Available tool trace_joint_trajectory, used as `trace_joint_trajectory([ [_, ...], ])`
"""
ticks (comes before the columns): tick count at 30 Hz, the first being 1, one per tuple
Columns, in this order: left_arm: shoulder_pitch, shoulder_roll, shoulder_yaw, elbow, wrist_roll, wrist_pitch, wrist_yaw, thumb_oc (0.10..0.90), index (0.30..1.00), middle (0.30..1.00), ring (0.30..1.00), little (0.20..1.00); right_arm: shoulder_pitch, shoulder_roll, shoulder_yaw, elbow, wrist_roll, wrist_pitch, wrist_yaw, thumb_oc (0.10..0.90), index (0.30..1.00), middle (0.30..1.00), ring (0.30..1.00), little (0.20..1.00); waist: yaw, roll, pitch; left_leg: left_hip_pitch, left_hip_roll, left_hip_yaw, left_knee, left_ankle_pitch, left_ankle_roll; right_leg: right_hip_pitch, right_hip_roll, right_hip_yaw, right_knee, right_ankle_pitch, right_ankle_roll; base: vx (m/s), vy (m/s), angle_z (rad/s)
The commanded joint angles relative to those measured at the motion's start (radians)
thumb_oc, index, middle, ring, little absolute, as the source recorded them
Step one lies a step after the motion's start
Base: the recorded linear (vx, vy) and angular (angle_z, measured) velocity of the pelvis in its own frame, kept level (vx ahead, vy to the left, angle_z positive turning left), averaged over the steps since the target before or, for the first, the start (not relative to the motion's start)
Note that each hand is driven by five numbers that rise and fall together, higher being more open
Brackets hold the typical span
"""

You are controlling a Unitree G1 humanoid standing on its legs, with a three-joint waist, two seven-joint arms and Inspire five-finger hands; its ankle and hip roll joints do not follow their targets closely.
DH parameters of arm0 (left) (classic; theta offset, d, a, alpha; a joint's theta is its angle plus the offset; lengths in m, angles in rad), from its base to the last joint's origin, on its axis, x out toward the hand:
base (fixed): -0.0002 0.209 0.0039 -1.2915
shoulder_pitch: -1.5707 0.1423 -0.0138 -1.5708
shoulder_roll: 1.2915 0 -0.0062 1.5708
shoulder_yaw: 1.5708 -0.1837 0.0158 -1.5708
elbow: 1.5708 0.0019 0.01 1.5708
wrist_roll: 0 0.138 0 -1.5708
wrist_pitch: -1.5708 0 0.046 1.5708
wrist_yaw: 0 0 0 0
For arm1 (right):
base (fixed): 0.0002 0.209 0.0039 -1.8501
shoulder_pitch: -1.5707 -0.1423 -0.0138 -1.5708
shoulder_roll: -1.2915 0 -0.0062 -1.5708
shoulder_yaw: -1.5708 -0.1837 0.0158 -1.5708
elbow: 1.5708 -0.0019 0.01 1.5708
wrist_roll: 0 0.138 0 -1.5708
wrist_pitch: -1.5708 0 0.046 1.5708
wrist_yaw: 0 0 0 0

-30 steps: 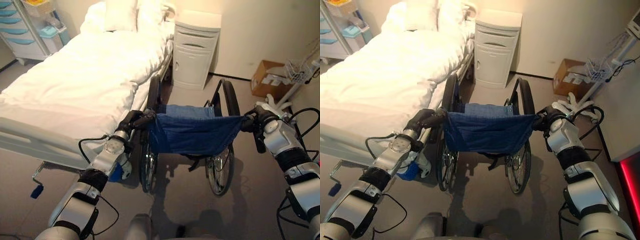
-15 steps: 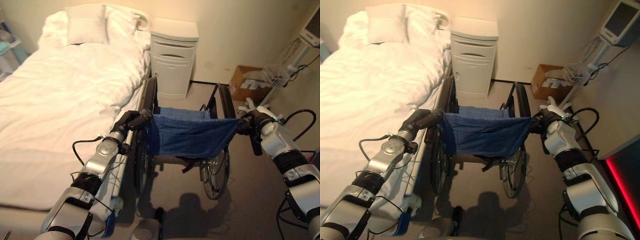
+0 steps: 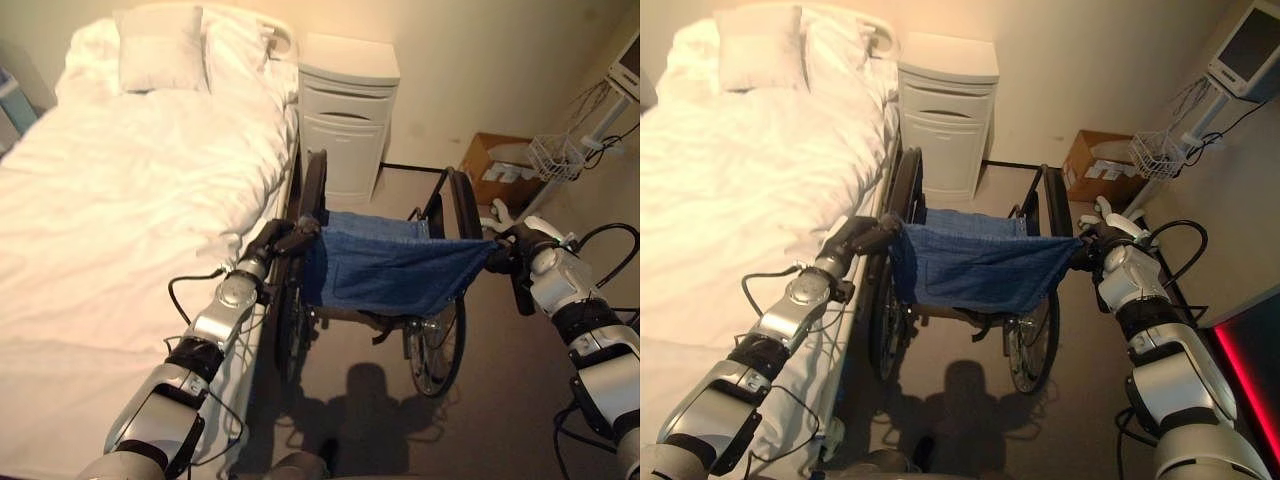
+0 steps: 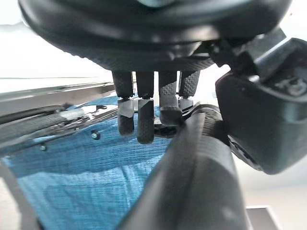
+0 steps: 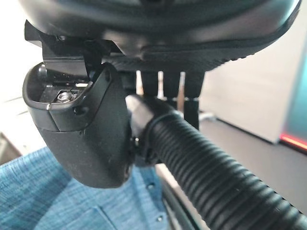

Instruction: Push the wheelchair next to the bed

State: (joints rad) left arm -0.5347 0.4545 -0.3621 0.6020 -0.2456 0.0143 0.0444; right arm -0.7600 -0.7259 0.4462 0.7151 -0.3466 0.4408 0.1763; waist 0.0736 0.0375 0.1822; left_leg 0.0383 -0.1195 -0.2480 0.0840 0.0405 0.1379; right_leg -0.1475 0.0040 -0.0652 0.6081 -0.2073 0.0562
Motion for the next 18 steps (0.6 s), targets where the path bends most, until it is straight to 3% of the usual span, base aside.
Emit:
trace_joint_trajectory([
  [1,0.073,0.036,-0.028,-0.039,0.061,-0.048,-0.034,0.400,0.300,0.300,0.300,0.300,-0.012,0.066,0.178,-0.043,-0.045,-0.096,0.121,0.400,0.300,0.300,0.300,0.300,-0.008,-0.108,0.058,0.027,-0.009,0.079,0.108,-0.210,-0.053,-0.109,-0.166,0.044,-0.468,0.384,0.089,0.47,-0.272,0.80],
  [2,0.067,0.031,-0.028,-0.042,0.059,-0.047,-0.037,0.400,0.300,0.300,0.300,0.300,-0.024,0.063,0.180,-0.040,-0.048,-0.097,0.125,0.400,0.300,0.300,0.300,0.300,-0.014,-0.106,0.062,0.049,0.002,0.065,0.105,-0.224,-0.061,-0.105,-0.168,0.048,-0.542,0.381,0.096,0.46,-0.292,1.31],
  [4,0.060,0.019,-0.030,-0.048,0.060,-0.038,-0.033,0.400,0.300,0.300,0.300,0.300,-0.044,0.060,0.186,-0.041,-0.046,-0.095,0.136,0.400,0.300,0.300,0.300,0.300,-0.016,-0.104,0.065,0.060,0.016,0.055,0.106,-0.237,-0.072,-0.093,-0.167,0.054,-0.564,0.377,0.101,0.28,-0.260,1.06],
  [5,0.050,0.012,-0.033,-0.054,0.066,-0.027,-0.026,0.400,0.300,0.300,0.300,0.300,-0.082,0.063,0.197,-0.047,-0.056,-0.081,0.156,0.400,0.300,0.300,0.300,0.300,-0.009,-0.115,0.064,0.050,0.033,0.065,0.127,-0.254,-0.092,-0.082,-0.176,0.055,-0.486,0.368,0.095,0.31,-0.359,0.66],
  [9,0.048,0.007,-0.028,-0.058,0.058,-0.005,-0.027,0.400,0.300,0.300,0.300,0.300,-0.098,0.069,0.194,-0.020,-0.048,-0.066,0.202,0.400,0.300,0.300,0.300,0.300,-0.006,-0.127,0.044,0.052,0.080,0.075,0.165,-0.273,-0.123,-0.028,-0.172,0.057,-0.444,0.329,0.095,0.37,-0.292,0.53],
  [10,0.055,0.005,-0.023,-0.068,0.077,0.005,-0.028,0.400,0.300,0.300,0.300,0.300,-0.087,0.059,0.186,-0.025,-0.041,-0.056,0.222,0.400,0.300,0.300,0.300,0.300,-0.016,-0.128,0.032,0.106,0.149,0.111,0.140,-0.248,-0.157,-0.010,-0.182,0.012,-0.442,0.315,0.099,0.56,-0.309,0.74],
  [12,0.052,0.003,-0.028,-0.070,0.078,0.031,-0.025,0.400,0.300,0.300,0.300,0.300,-0.064,0.049,0.166,-0.035,-0.038,-0.039,0.231,0.400,0.300,0.300,0.300,0.300,-0.038,-0.123,0.017,0.135,0.210,0.151,0.124,-0.166,-0.187,0.014,-0.168,-0.023,-0.459,0.305,0.084,0.38,-0.214,0.50],
  [15,0.008,0.000,-0.048,-0.030,0.081,0.050,0.009,0.400,0.300,0.300,0.300,0.300,-0.057,0.049,0.164,-0.044,-0.018,-0.020,0.220,0.400,0.300,0.300,0.300,0.300,-0.073,-0.117,0.009,0.133,0.247,0.180,0.161,-0.077,-0.209,0.029,-0.150,-0.051,-0.456,0.283,0.059,0.20,-0.117,0.41],
  [18,-0.016,-0.001,-0.048,0.018,0.054,0.040,0.039,0.400,0.300,0.300,0.300,0.300,-0.037,0.048,0.170,-0.065,-0.007,-0.008,0.216,0.400,0.300,0.300,0.300,0.300,-0.100,-0.117,0.009,0.097,0.253,0.178,0.322,0.039,-0.216,0.053,-0.129,-0.048,-0.452,0.255,0.013,0.20,-0.063,0.23],
])
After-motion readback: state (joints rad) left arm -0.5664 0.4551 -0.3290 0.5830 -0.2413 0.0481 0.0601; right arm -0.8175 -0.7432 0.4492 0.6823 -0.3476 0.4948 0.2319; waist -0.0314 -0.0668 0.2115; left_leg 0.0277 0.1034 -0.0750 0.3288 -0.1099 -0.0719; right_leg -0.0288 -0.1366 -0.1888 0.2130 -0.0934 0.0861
